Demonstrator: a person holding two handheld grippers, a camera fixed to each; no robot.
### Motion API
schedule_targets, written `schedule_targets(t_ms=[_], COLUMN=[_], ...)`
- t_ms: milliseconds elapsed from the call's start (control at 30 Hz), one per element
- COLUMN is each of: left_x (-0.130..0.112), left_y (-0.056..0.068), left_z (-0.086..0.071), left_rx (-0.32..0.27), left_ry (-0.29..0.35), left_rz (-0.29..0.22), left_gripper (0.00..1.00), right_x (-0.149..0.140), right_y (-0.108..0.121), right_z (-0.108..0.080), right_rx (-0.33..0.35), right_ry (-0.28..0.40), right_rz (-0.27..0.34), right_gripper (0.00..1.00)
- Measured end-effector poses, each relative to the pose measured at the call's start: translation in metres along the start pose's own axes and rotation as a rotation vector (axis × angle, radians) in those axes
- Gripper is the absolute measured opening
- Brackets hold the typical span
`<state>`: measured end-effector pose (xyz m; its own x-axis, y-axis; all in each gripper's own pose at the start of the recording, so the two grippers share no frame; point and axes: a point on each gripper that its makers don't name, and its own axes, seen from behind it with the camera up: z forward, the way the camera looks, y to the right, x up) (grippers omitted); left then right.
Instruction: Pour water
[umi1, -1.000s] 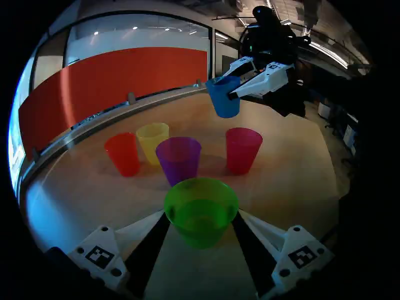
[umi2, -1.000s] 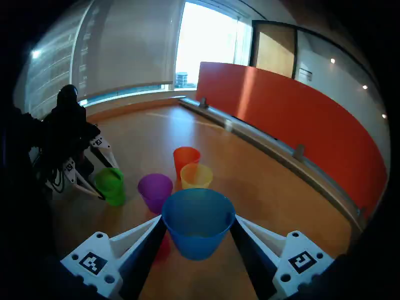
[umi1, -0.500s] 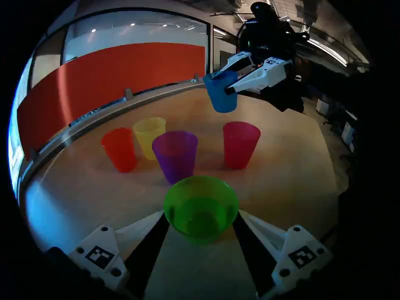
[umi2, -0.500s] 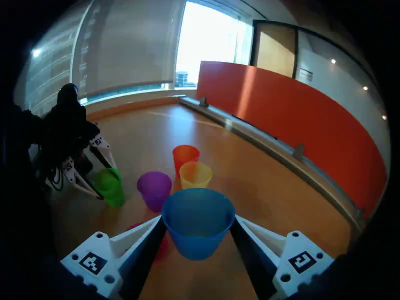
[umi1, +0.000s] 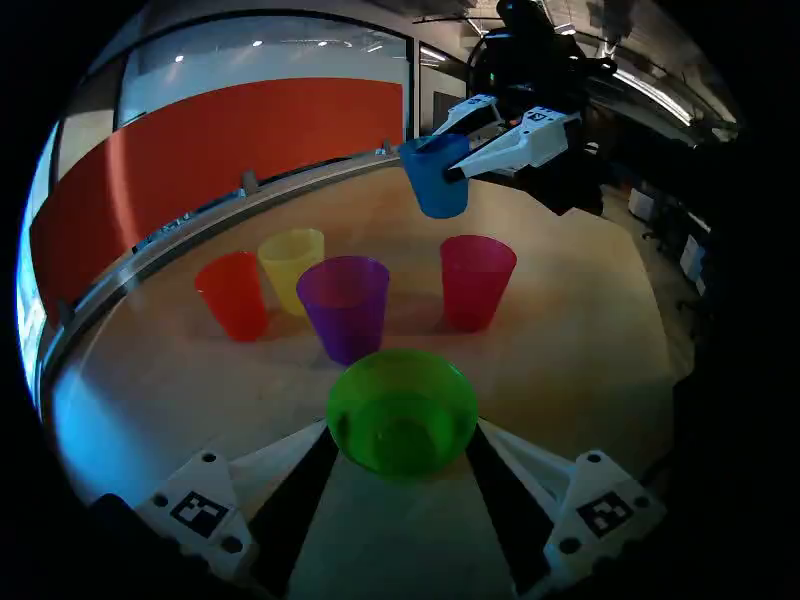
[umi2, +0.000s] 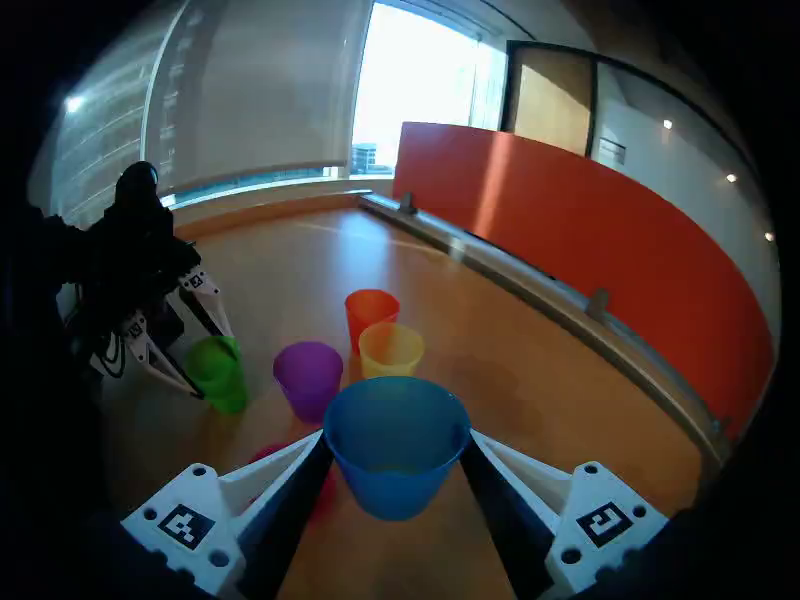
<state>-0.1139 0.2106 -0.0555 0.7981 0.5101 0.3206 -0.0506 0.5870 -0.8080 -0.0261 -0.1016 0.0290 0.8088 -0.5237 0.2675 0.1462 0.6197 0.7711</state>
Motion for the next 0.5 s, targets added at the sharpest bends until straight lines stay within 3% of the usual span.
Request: schedule_targets(t_ms=[300,433,500], left_x=[-0.0017,-0.0048,-0.0053], left_y=[-0.0007,-0.0032,-0.0048], left_z=[-0.0003,0.0006,0.0005], left_rx=[-0.002,0.006,0.010], left_ry=[-0.018,-0.036,-0.040], left_rz=[0.003,0.004,0.003], left_gripper=[0.85,0.97,0.97], right_x=[-0.0013,-0.0017,-0.0020], right_y=[0.0007,0.0013,0.0016], right_z=[0.0017,0.0024,0.0031], right_rx=[-0.002,-0.003,-0.003], right_ry=[-0.002,-0.002,-0.003], right_rz=[0.000,0.000,0.001], right_gripper=[0.90,0.90,0.90])
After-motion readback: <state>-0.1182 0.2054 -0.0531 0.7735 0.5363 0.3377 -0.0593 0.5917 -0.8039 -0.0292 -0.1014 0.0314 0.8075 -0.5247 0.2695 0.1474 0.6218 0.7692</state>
